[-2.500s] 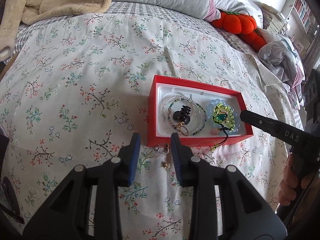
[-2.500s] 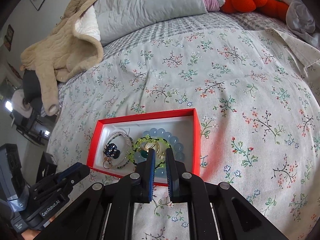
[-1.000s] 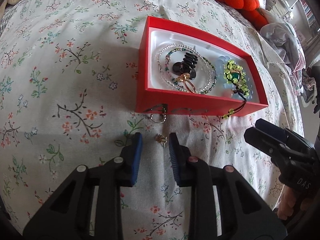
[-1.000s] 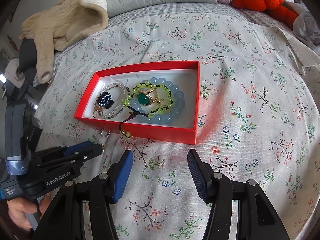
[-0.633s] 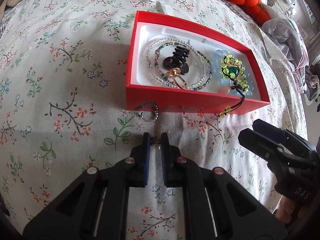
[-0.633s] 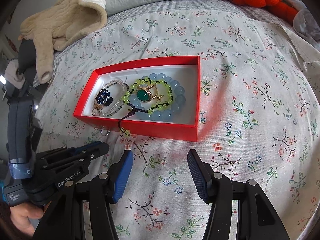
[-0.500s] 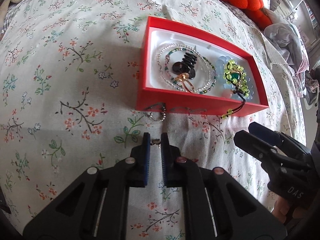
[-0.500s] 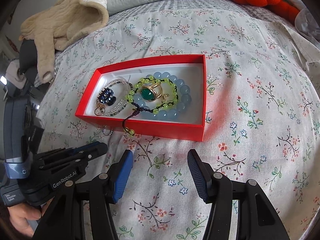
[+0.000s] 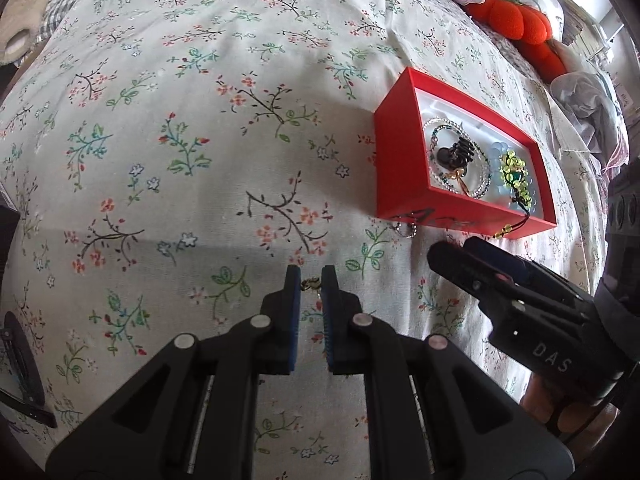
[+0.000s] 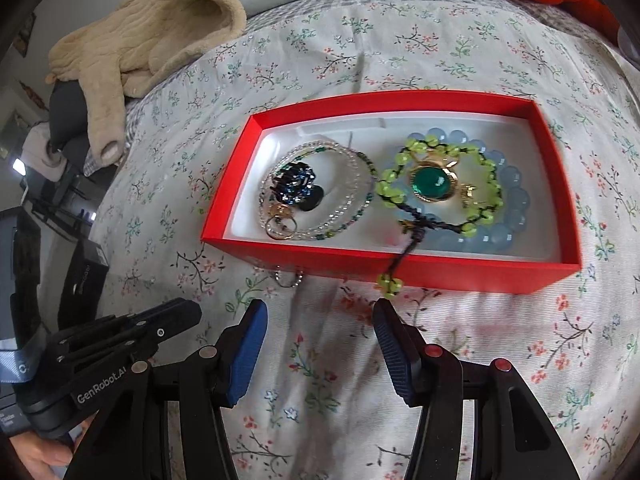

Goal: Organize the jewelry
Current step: 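Grasp a small gold earring with the left tool while the right tool grasps a silver hoop earring, then carry both earrings over the red box and open both tools inside it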

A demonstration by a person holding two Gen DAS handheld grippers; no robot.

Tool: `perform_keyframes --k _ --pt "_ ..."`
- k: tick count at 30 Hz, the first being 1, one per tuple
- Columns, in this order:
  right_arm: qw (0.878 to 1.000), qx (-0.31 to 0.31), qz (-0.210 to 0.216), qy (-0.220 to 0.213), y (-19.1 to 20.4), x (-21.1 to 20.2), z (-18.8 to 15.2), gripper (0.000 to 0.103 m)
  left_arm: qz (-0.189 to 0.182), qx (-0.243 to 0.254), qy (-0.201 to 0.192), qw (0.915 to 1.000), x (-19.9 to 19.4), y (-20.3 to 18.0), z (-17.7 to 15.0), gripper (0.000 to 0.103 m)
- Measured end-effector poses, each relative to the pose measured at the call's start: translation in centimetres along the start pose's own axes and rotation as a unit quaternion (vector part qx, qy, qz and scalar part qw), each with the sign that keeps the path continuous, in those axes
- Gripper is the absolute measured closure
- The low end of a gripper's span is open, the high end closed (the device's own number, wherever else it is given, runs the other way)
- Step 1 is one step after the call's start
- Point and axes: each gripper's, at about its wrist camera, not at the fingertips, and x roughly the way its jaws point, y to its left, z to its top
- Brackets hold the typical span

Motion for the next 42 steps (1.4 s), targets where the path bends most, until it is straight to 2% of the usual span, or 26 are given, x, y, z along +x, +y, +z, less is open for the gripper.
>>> perform_keyframes --k 6,10,13,18,33,42 --pt "1.0 0.019 -0.011 0.001 1.9 2.3 0.4 0.05 -0.011 -0.004 0.001 0.9999 -1.0 1.3 -0.9 0.091" --pt "0.999 0.01 -0.039 -0.004 2.8 3.3 0.3 0.052 -0.017 -0.007 -0.002 0.9998 -1.7 2.0 -1.3 0.091" --pt "0.998 0.012 -0.055 -0.008 2.7 3.5 0.4 0.062 -0.017 -0.006 -0.004 0.9998 -2.0 2.3 -1.5 0.091" --pt "0.997 0.018 -0.072 -0.009 2.1 3.4 0.6 0.083 -0.013 -0.006 0.0 0.9999 -1.9 2.4 -1.9 0.091" --pt "0.999 0.019 -0.038 0.033 -0.1 -0.5 -1.8 0.084 -0.007 0.009 -0.006 0.9999 -1.7 1.7 -1.9 0.091" --pt "0.999 0.036 -0.028 0.013 -3.5 -4.7 -2.2 0.084 -0.019 0.015 -0.017 0.9996 -2.1 -0.3 -1.7 0.091"
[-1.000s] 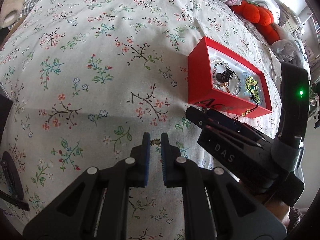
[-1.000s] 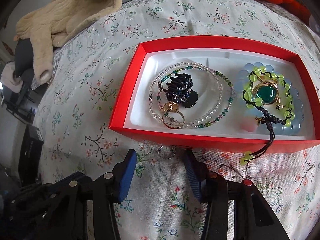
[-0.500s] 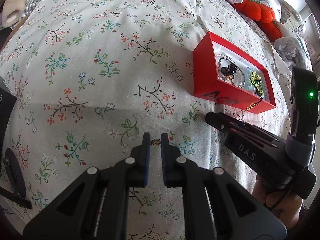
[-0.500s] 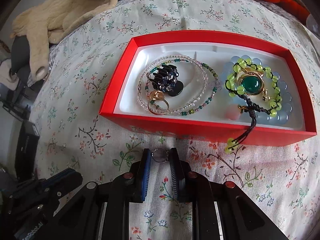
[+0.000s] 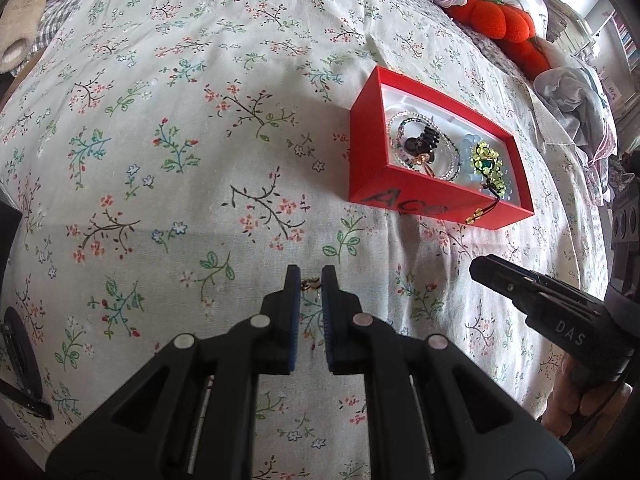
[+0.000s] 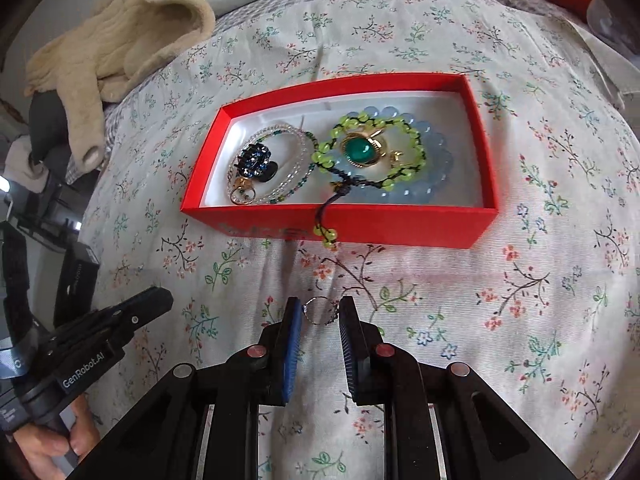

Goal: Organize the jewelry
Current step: 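Carry both earrings over the red box and open both tools inside it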

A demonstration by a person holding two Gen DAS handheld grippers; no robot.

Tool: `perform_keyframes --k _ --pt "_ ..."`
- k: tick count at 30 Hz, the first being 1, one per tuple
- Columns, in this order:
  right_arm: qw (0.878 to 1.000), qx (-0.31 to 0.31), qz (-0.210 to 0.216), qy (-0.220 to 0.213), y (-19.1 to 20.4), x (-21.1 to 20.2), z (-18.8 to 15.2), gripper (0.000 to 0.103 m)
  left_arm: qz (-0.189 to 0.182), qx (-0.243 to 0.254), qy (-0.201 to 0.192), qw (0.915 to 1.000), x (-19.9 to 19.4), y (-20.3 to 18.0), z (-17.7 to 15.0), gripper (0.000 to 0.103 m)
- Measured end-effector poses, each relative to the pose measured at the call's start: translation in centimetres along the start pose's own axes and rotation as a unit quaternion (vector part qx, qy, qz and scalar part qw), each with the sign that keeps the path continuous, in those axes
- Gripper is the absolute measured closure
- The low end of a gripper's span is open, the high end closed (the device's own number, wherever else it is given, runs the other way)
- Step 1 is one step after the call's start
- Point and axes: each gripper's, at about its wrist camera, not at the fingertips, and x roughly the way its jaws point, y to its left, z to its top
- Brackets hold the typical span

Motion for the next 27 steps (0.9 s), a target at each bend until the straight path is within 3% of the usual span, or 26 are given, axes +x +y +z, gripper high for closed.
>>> perform_keyframes --k 10,19,27 --pt "0.999 0.004 0.016 -0.043 -2.1 -3.8 1.6 0.084 -0.034 -0.011 -0.04 0.9985 -1.5 -2.6 1.5 0.091" --pt "0.997 0.002 0.014 -0.069 -3.7 -5.3 3.9 0.084 -0.068 0.007 -0.105 0.9921 -1.7 -6.0 3.1 0.091" --pt "0.997 0.01 0.023 -0.074 -5.1 -5.2 4.6 0.084 -0.073 0.012 -0.092 0.993 0.9 -7.9 3.7 0.091"
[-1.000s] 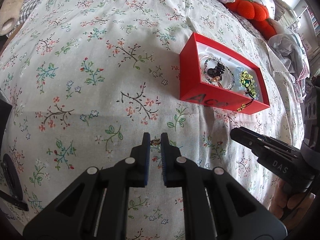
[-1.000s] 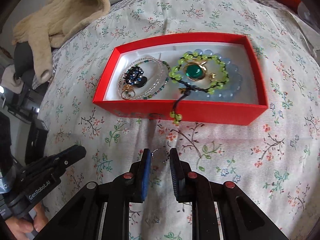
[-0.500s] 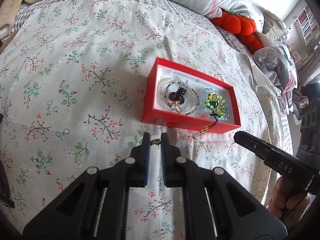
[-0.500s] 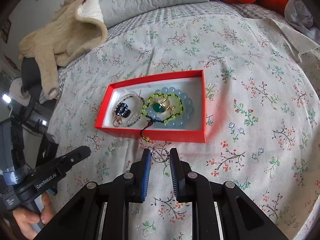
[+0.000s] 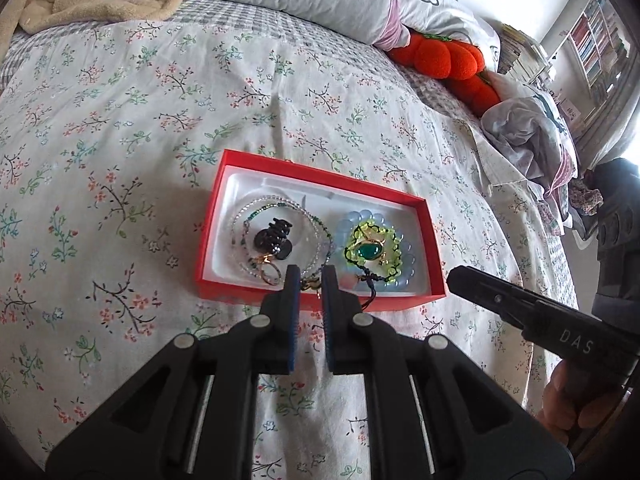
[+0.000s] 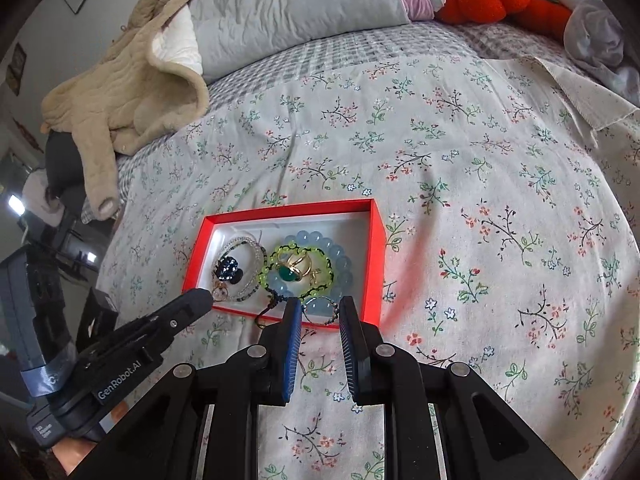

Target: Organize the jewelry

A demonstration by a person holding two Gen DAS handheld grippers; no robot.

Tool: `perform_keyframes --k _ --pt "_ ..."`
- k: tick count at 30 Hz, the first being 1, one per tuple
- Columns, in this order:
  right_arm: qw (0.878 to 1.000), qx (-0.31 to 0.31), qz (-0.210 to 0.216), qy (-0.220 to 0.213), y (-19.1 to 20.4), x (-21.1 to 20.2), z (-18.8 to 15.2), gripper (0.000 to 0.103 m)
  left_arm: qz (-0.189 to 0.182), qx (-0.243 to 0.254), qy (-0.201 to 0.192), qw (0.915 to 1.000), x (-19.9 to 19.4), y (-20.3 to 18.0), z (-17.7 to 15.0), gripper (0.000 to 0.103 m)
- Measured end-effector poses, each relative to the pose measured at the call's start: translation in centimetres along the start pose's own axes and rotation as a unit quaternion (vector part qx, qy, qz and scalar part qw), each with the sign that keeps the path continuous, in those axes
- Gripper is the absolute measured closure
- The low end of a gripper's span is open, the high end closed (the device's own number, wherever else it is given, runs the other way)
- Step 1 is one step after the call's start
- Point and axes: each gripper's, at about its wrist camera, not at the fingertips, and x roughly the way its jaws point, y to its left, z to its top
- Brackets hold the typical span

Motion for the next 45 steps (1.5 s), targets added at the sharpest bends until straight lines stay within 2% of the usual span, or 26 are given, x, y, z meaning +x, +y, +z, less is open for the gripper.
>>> perform_keyframes --k 9,14,24,27,28,29,30,32,34,38,42,45 --pt "1.0 0.006 -0.002 0.005 -0.5 0.6 0.1 0.083 0.01 0.007 -0.003 0.9999 0.2 -0.8 -0.1 0.091" --pt "1.0 0.005 -0.004 0.003 -0.3 0.8 0.3 0.083 0.016 0.017 -0.009 0.9997 -0.8 -0.9 -0.5 0.075" --pt "1.0 0.002 -0.007 -0.002 0.3 2.5 1.2 0.083 0.037 0.037 -0.005 0.9986 -1.7 -0.4 -1.2 0.073" --pt "1.0 0.004 0.002 0.001 0.3 3.0 1.4 0.081 0.044 0.039 0.0 0.9982 -1.7 0.0 -1.4 0.063" --pt "1.0 0.004 0.003 0.003 0.3 3.1 1.4 0.081 0.047 0.039 0.001 0.9981 -1.7 0.1 -1.4 0.056" --pt "1.0 0.004 0.002 0.003 0.3 3.1 1.4 0.075 0.051 0.04 0.002 0.9979 -1.7 0.1 -1.4 0.052" --pt "1.0 0.005 0.0 0.002 0.3 3.0 1.4 0.059 0.054 0.04 0.002 0.9977 -1.7 0.2 -1.4 0.051" --pt "1.0 0.008 0.017 -0.007 0.3 2.6 1.3 0.043 0.06 0.04 0.004 0.9974 -1.7 0.4 -1.5 0.046" --pt "1.0 0.002 0.004 -0.014 0.6 2.1 1.3 0.042 0.067 0.037 0.005 0.997 -1.8 0.6 -1.5 0.041" --pt "1.0 0.004 0.009 -0.021 0.5 1.1 1.1 0.04 0.093 0.04 0.0 0.9949 -2.0 0.7 -1.6 0.027" --pt "1.0 0.002 -0.001 -0.03 0.5 0.2 0.5 0.033 0.113 0.038 -0.003 0.9928 -2.3 0.8 -1.9 0.02" --pt "0.999 -0.006 -0.023 -0.037 0.5 -0.6 -0.3 0.027 0.13 0.034 0.002 0.9909 -2.6 1.0 -2.4 0.01"
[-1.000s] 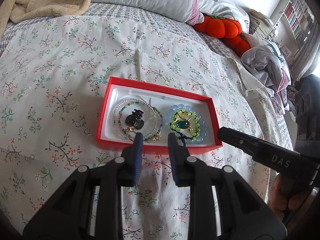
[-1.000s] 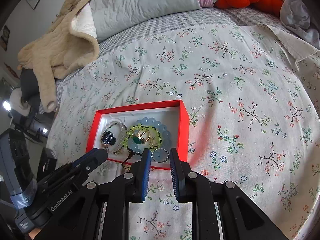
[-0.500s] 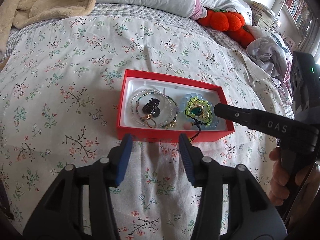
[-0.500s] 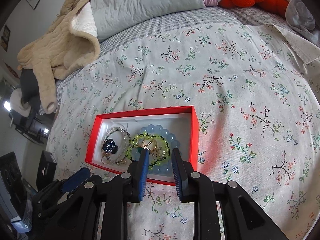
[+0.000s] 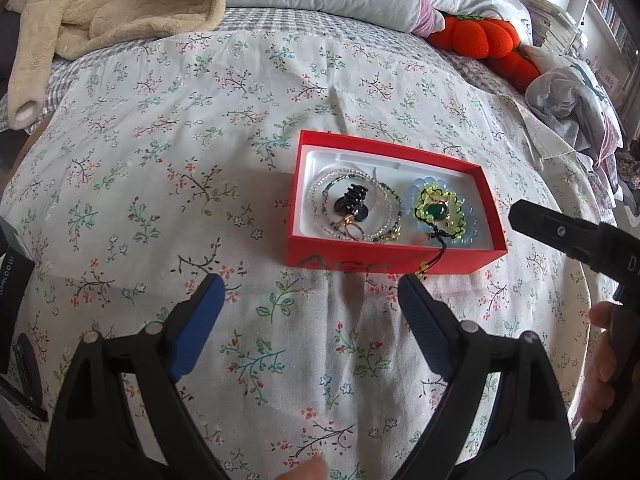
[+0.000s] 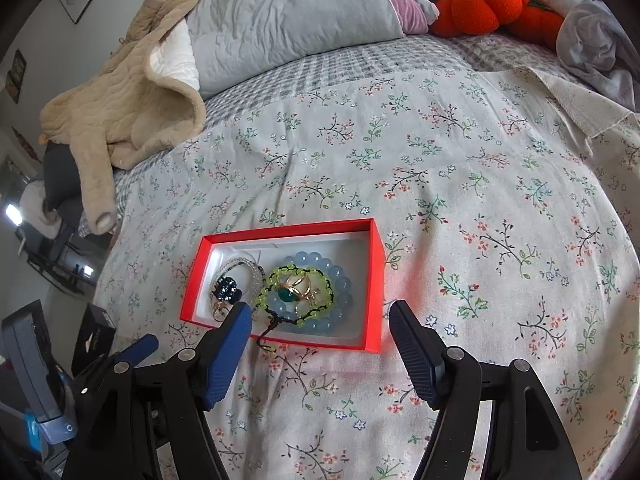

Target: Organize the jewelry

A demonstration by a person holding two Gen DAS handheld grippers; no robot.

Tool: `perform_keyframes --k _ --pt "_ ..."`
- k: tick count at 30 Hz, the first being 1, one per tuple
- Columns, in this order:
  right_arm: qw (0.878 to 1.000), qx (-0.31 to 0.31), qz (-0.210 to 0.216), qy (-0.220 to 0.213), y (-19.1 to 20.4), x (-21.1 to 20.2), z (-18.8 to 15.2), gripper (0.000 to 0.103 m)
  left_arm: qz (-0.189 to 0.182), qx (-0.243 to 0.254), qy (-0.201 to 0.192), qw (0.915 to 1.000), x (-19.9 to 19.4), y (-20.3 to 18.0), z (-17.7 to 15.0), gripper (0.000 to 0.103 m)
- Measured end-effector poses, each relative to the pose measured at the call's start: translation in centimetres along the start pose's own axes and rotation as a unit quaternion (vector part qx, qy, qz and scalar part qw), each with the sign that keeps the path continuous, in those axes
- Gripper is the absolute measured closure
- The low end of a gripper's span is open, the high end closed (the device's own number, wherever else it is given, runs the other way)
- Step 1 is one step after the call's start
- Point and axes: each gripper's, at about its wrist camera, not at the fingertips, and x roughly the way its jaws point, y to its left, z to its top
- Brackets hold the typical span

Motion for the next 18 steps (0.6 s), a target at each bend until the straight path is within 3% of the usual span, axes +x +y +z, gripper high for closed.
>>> perform_keyframes --k 1,2,4,6,18 --pt "1.0 -0.004 -0.009 -0.002 0.0 -0.3 -0.3 0.025 0.007 0.0 0.004 1.0 -0.1 0.1 -0.2 0.004" --pt "1.0 -0.009 -0.02 -0.005 0.0 -0.5 -0.6 0.018 0.011 0.0 0.006 0.9999 -0.2 0.1 -0.5 0.001" --pt "0.999 -0.022 -0.041 -0.016 0.1 -1.1 -1.4 0.013 0.014 0.005 0.014 0.9998 -0.4 0.0 -1.1 0.001" --pt "0.997 -0.038 -0.068 -0.018 0.4 -1.5 -2.3 0.0 0.021 0.014 0.017 0.9995 -0.8 -0.2 -1.8 0.001" --pt "0.989 -0.089 -0.118 -0.009 1.4 -3.6 -7.4 0.0 0.082 0.011 0.004 0.9965 -3.2 0.9 -5.0 0.001"
